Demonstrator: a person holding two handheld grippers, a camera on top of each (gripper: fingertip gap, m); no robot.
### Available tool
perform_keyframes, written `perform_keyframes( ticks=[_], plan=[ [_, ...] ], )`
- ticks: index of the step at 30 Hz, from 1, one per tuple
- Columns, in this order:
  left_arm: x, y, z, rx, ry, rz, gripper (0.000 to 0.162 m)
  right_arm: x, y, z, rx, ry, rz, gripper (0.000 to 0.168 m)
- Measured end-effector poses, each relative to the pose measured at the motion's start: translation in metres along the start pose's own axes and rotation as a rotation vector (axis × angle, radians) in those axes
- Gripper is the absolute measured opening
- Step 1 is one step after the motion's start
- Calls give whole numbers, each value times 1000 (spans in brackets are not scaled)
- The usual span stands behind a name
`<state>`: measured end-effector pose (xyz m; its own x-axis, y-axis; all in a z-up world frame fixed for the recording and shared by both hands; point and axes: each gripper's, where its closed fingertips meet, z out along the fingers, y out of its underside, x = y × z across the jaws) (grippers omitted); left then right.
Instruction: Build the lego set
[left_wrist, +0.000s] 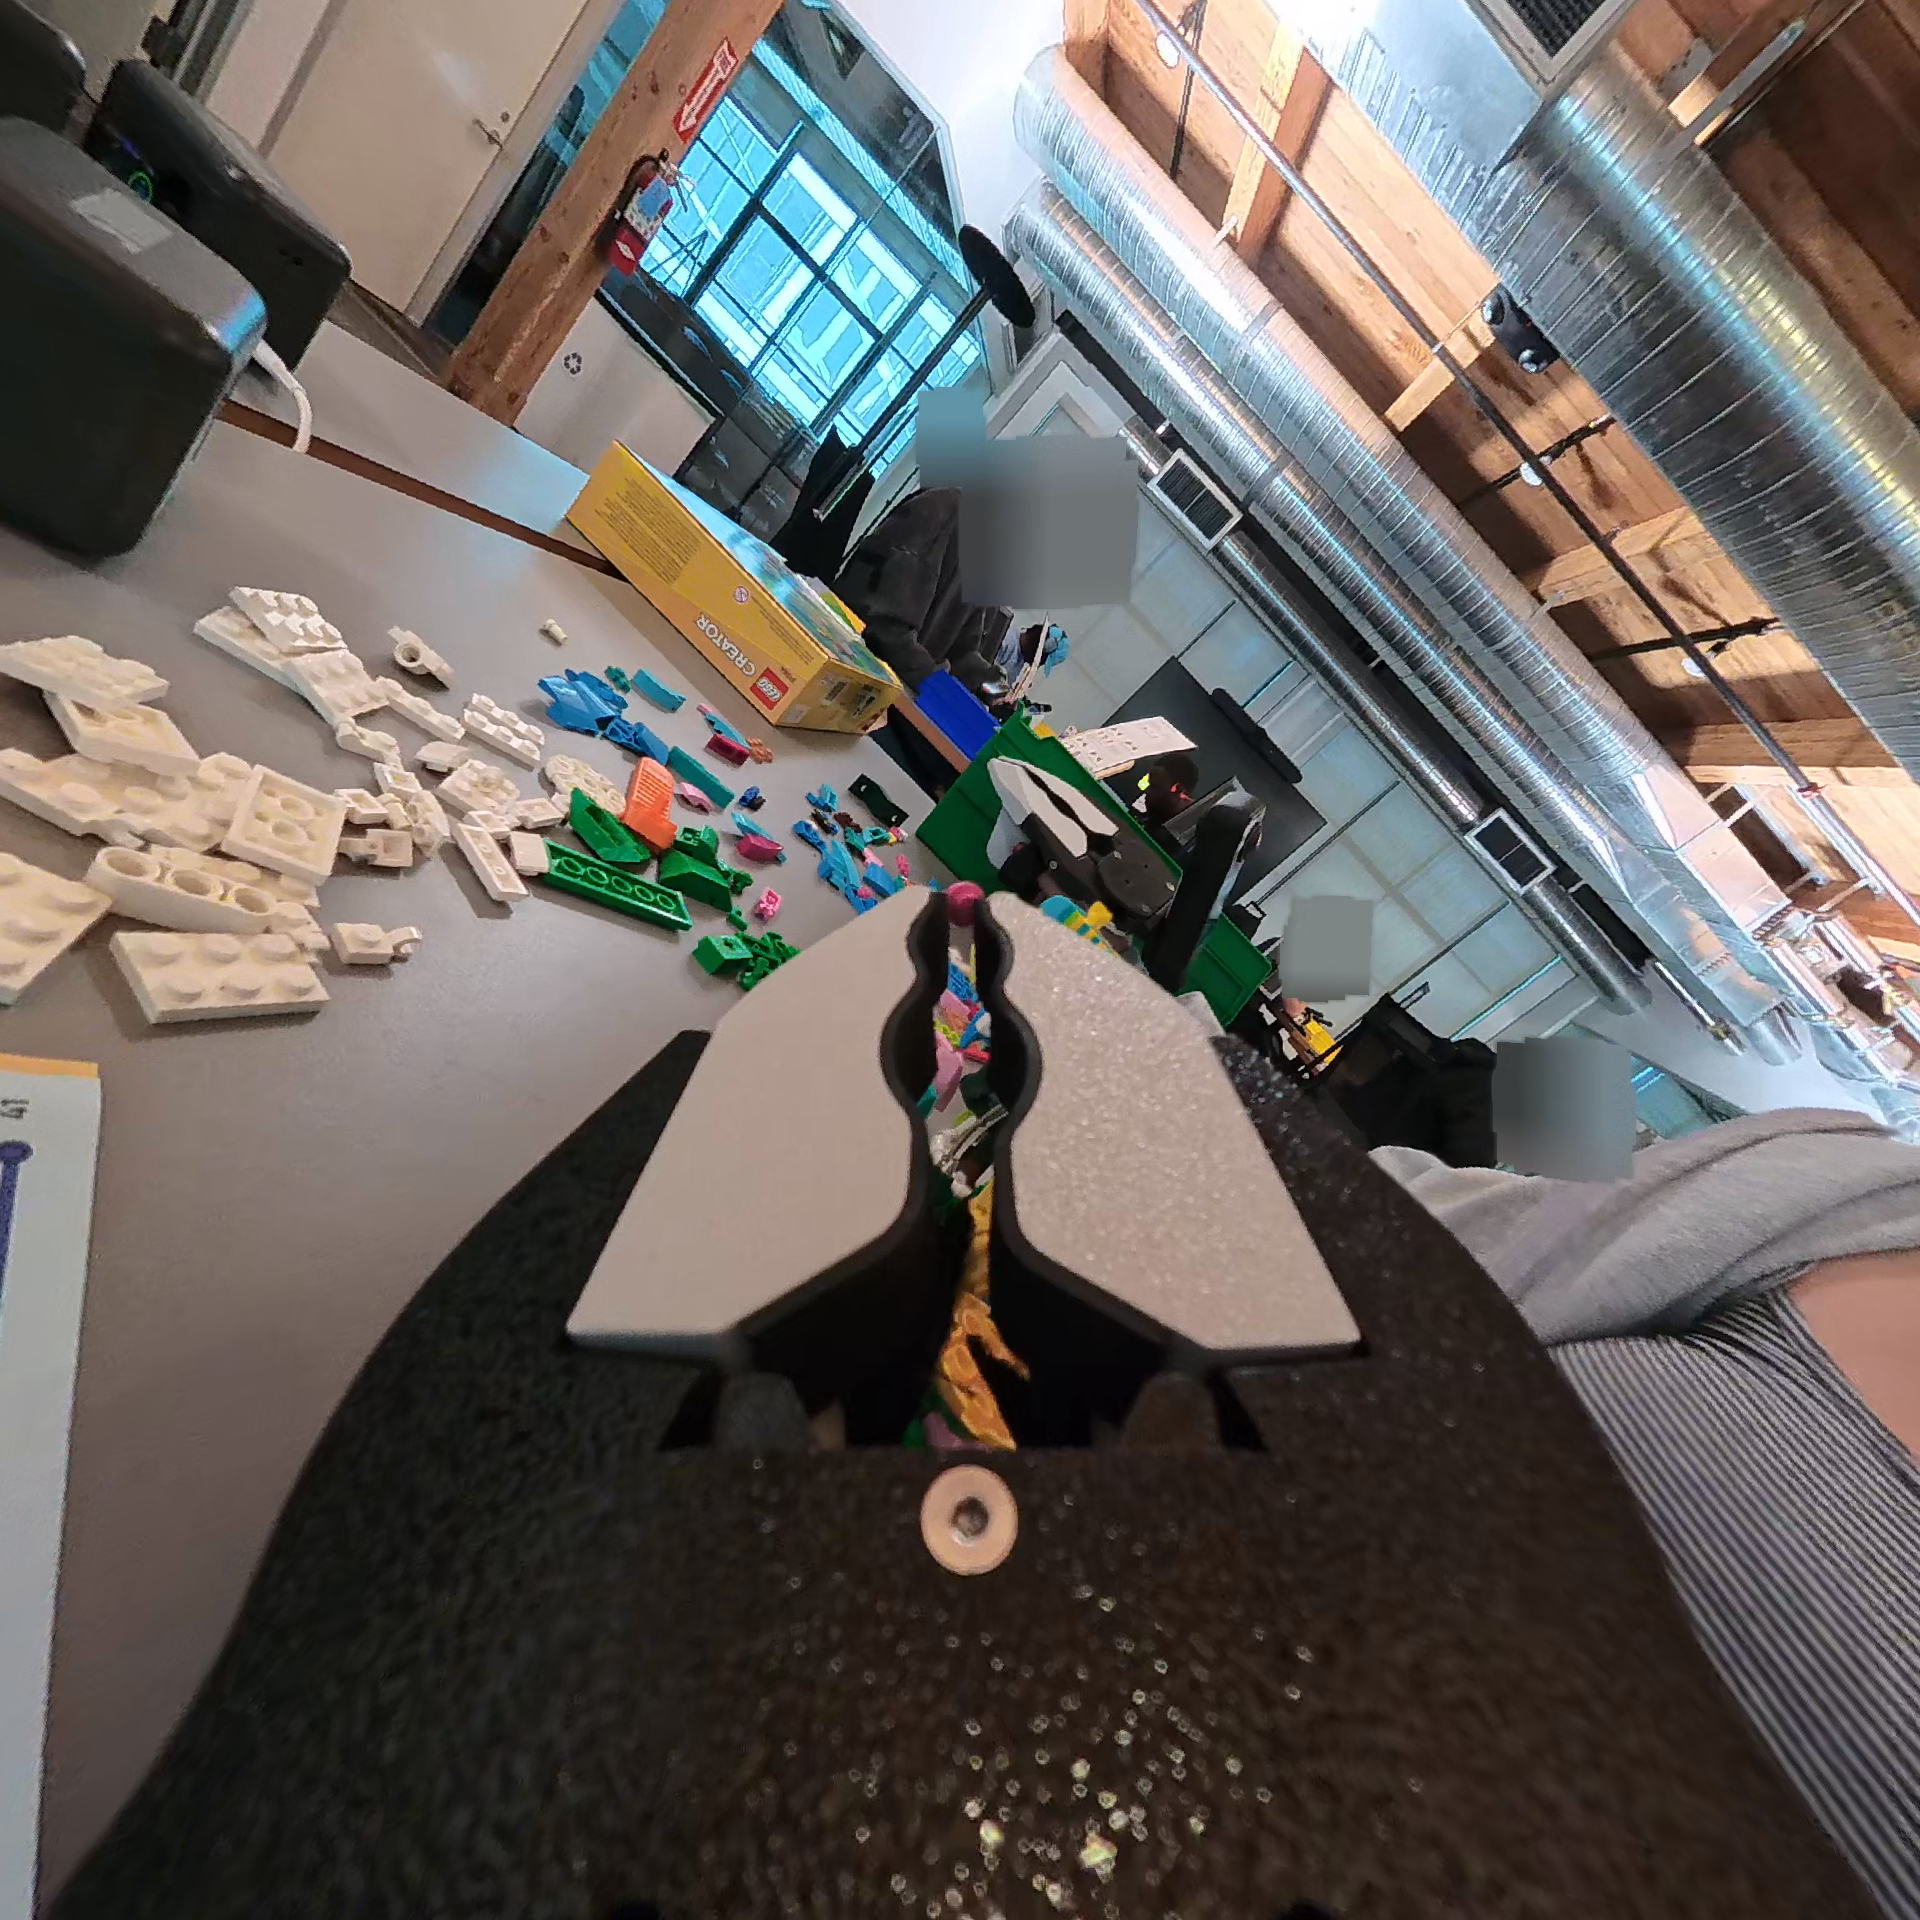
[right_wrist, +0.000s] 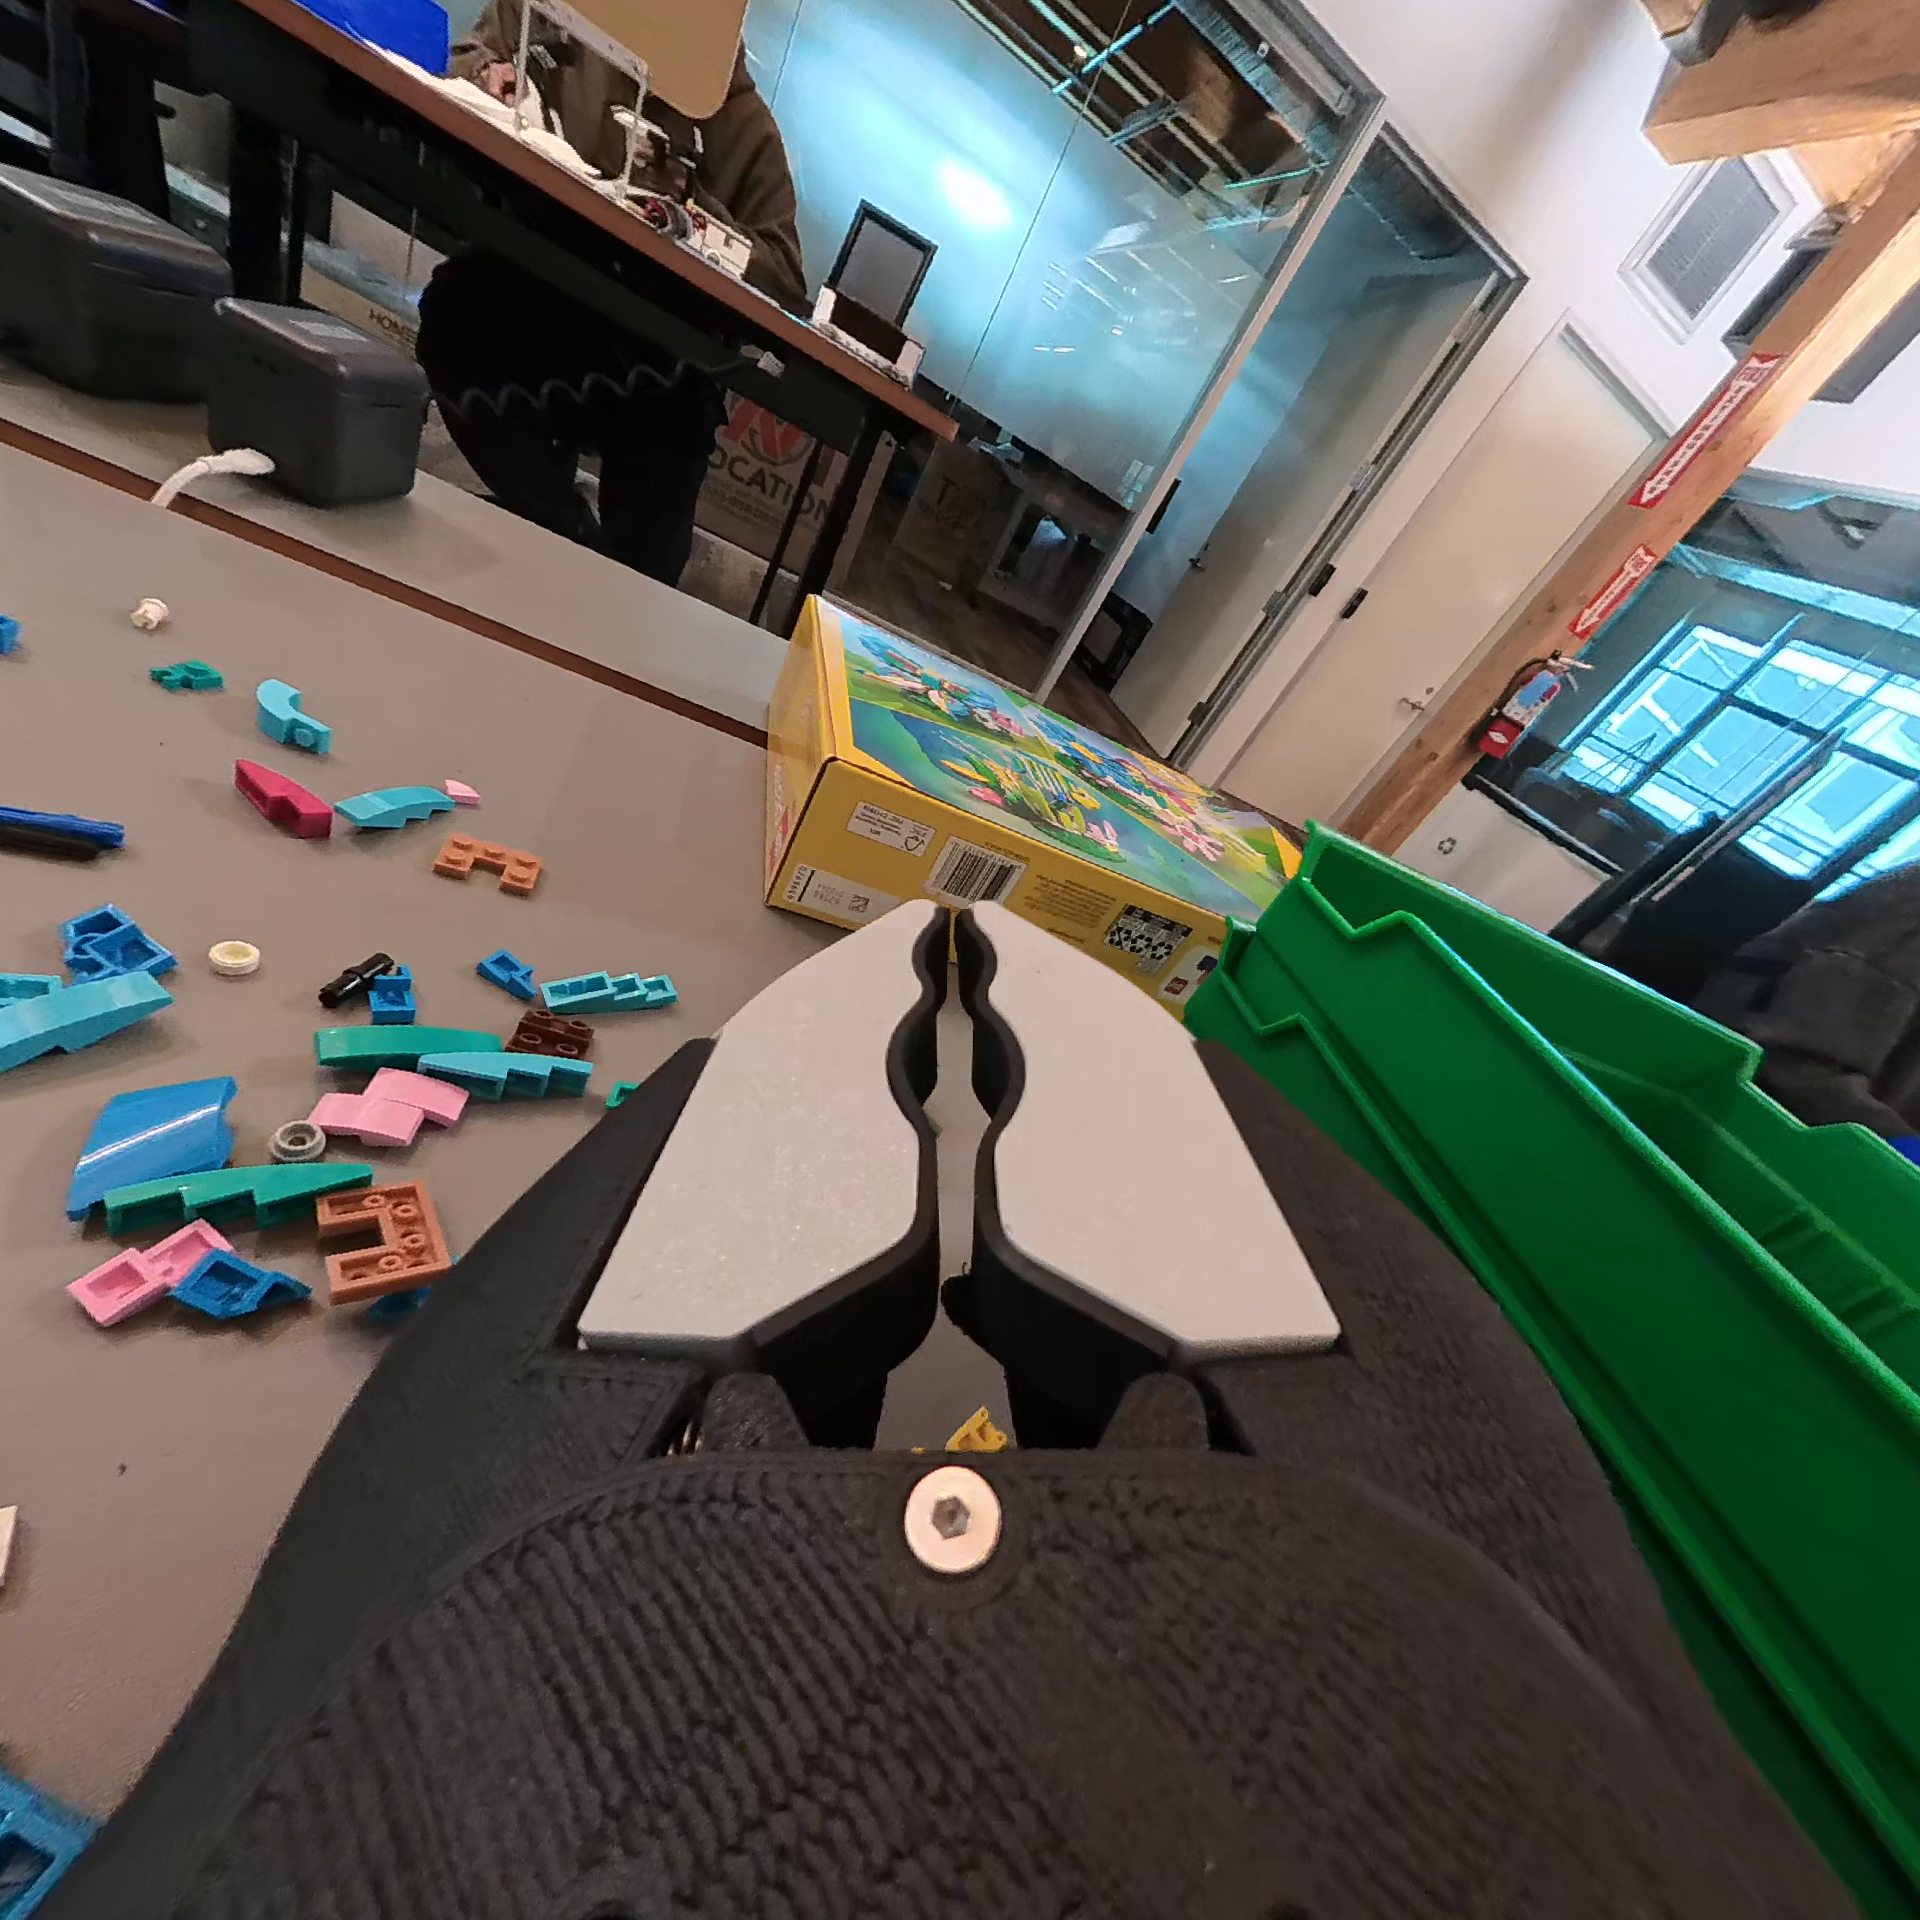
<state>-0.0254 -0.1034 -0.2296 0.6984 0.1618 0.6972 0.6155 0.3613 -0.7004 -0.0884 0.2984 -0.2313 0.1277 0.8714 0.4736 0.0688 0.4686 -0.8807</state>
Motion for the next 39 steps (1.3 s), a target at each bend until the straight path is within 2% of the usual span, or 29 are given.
perform_keyframes(
  ticks=[11, 19, 25, 39],
  plan=[
    [1, 2, 1, -10, 3, 6, 4, 13, -9, -3, 36, 39, 10, 0],
    [1, -2, -1, 17, 14, -12, 4, 33, -29, -17, 137, 35, 172, 4],
    [1, -1, -1, 11, 11, -7, 4, 50, -21, -19, 106, 96, 178, 4],
    [1, -2, -1, 18, 19, -17, 4, 55, -10, -17, 77, 128, 195, 3]
  ],
)
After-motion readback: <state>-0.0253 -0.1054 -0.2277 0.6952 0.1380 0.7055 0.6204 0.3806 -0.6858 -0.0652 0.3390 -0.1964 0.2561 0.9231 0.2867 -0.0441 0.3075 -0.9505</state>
